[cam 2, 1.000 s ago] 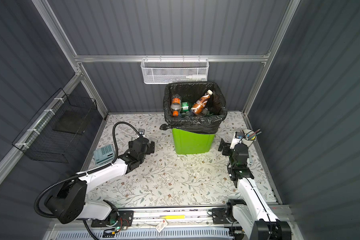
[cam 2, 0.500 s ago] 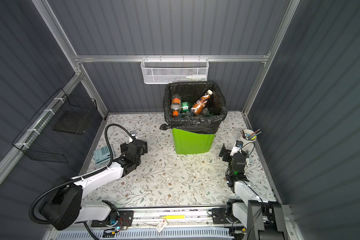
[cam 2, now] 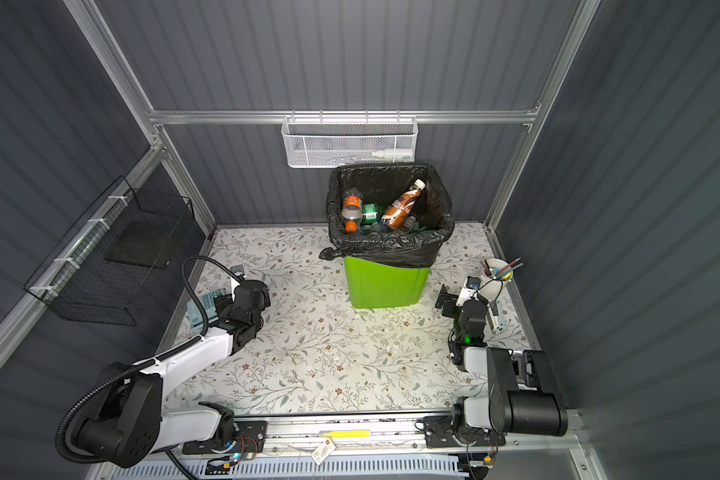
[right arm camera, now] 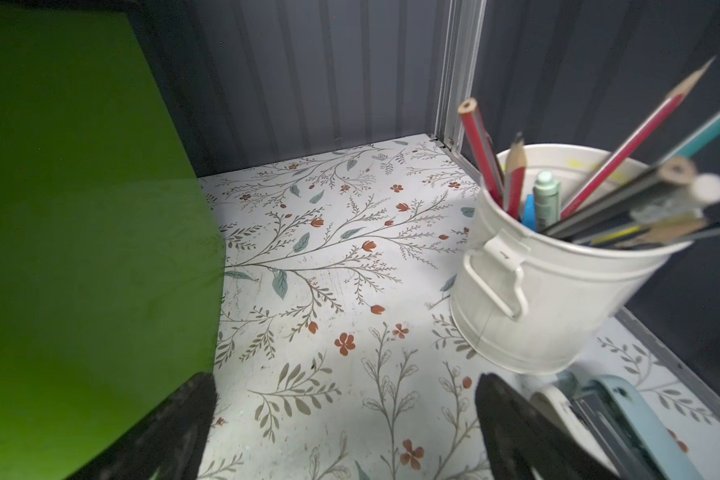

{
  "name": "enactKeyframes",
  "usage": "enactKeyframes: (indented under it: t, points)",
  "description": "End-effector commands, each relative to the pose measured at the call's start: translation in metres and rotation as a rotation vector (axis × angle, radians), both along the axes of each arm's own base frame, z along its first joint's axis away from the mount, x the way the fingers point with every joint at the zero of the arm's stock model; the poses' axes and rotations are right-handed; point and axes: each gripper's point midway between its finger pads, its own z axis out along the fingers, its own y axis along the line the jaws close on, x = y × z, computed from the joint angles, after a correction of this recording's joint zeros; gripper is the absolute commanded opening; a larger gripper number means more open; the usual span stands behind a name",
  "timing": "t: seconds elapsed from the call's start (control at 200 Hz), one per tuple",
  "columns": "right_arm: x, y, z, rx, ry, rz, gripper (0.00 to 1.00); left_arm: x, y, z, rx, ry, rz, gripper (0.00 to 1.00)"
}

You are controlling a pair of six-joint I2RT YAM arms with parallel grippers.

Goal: Throw the plastic bottles in the bin

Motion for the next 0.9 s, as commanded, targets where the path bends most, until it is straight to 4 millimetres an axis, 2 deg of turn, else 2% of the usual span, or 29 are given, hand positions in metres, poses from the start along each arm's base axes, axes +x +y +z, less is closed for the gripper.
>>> enactKeyframes:
  t: [0.0, 0.205, 0.335, 0.45, 0.78, 0.896]
  points:
    - [0.011, 0.005, 0.013, -0.019, -0.073, 0.036, 0.99, -0.003, 0.013, 0.009, 0.005, -0.034, 0.038, 1.0]
    - [0.021, 0.013, 0.007, -0.021, -0.001, 0.09, 0.99, -0.005, 0.027, 0.001, -0.005, -0.058, 0.043, 1.0]
    - [0.022, 0.015, 0.007, -0.022, 0.005, 0.1, 0.99, -0.006, 0.025, -0.004, -0.053, -0.154, -0.034, 1.0]
    - [0.023, 0.014, 0.007, -0.017, 0.009, 0.098, 0.99, -0.007, 0.034, -0.016, -0.037, -0.117, -0.022, 1.0]
    - [0.023, 0.012, 0.007, -0.004, 0.006, 0.101, 0.99, 0.026, 0.032, -0.042, -0.155, -0.098, -0.161, 1.0]
    - [0.023, 0.012, 0.006, -0.005, 0.008, 0.101, 0.99, 0.032, 0.037, -0.047, -0.195, -0.163, -0.175, 1.0]
